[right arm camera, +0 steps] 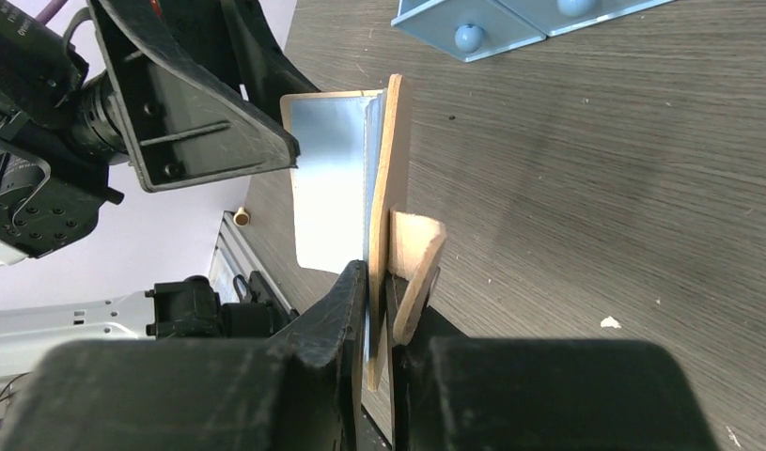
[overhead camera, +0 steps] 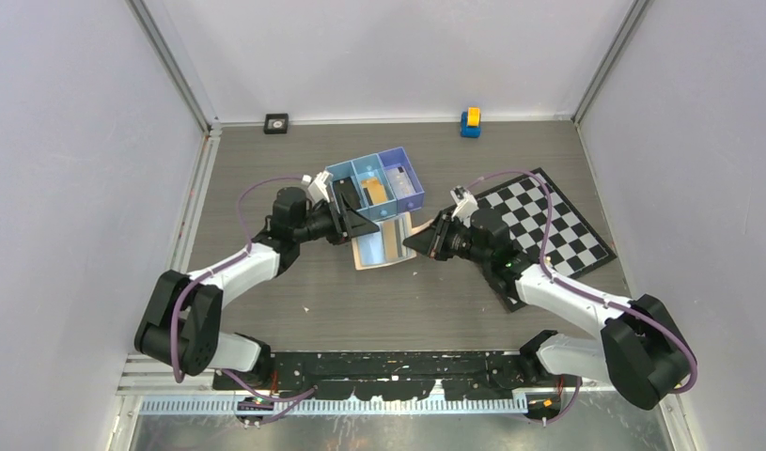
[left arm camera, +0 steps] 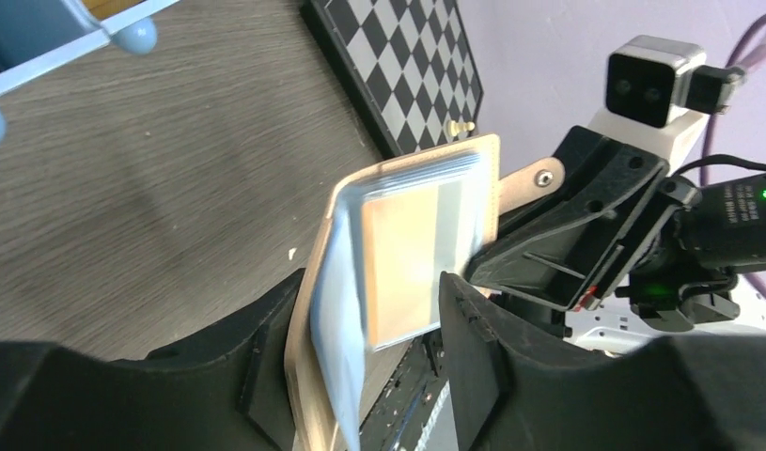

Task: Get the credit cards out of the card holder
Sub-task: Remove the credit card from the card holder.

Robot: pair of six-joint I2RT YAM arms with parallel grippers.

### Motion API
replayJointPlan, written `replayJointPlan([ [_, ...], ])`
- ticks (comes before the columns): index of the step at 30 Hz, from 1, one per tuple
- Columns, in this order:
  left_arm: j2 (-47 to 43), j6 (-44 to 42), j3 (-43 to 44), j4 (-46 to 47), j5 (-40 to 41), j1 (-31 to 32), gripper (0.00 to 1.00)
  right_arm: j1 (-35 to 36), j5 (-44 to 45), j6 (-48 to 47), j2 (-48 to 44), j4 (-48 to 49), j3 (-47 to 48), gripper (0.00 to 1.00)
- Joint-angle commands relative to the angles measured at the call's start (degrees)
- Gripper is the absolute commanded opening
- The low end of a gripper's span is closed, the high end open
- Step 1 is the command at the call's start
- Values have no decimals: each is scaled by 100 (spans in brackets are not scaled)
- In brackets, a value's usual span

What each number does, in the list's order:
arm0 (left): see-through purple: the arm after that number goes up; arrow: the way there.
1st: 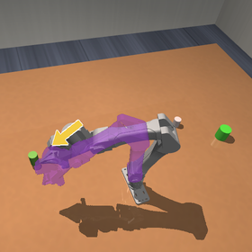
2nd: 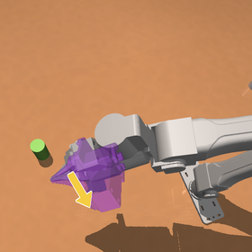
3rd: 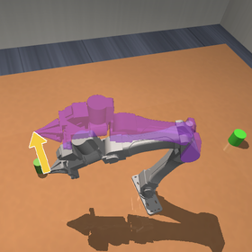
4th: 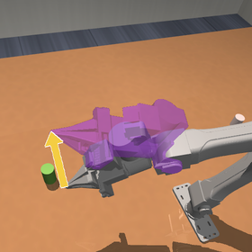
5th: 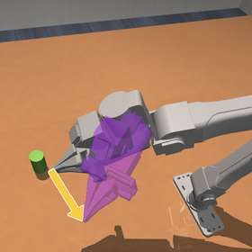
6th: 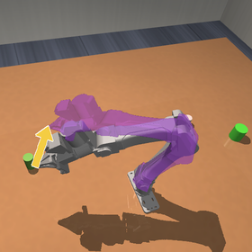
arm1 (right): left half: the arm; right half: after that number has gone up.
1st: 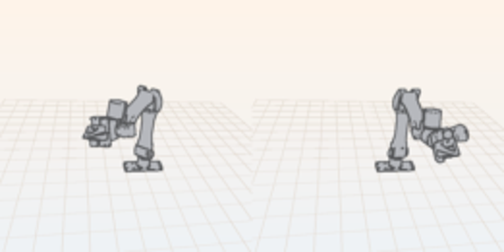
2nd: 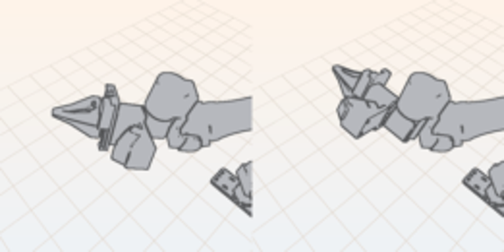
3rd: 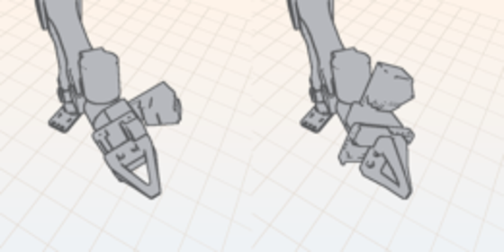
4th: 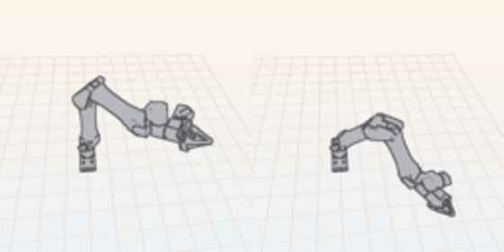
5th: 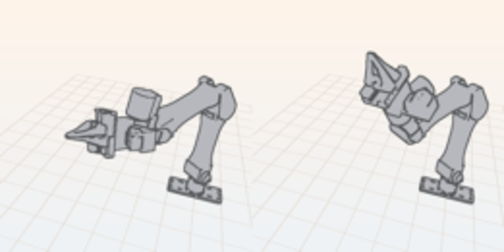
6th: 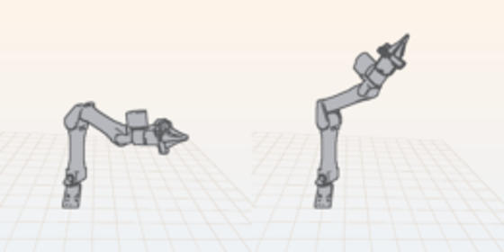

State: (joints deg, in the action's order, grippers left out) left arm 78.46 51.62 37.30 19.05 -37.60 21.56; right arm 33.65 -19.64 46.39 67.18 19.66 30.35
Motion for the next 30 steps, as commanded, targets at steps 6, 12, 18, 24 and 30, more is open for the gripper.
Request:
replayJointPlan([
  [6, 410, 450, -15, 1208, -465, -12, 60, 17, -363, 111, -113, 763, 91, 1],
  [12, 520, 775, -181, 2035, -652, -7, 64, -60, -335, 372, -469, 1192, -194, 1],
  [18, 559, 827, -133, 2394, -792, 199, 55, -125, -495, 548, -415, 1409, -241, 0],
  [24, 475, 838, -134, 2490, -824, 163, 10, -165, -493, 539, -308, 1329, -188, 3],
  [30, 445, 983, -173, 2589, -883, 40, 0, -257, -391, 515, -368, 1163, -195, 13],
])
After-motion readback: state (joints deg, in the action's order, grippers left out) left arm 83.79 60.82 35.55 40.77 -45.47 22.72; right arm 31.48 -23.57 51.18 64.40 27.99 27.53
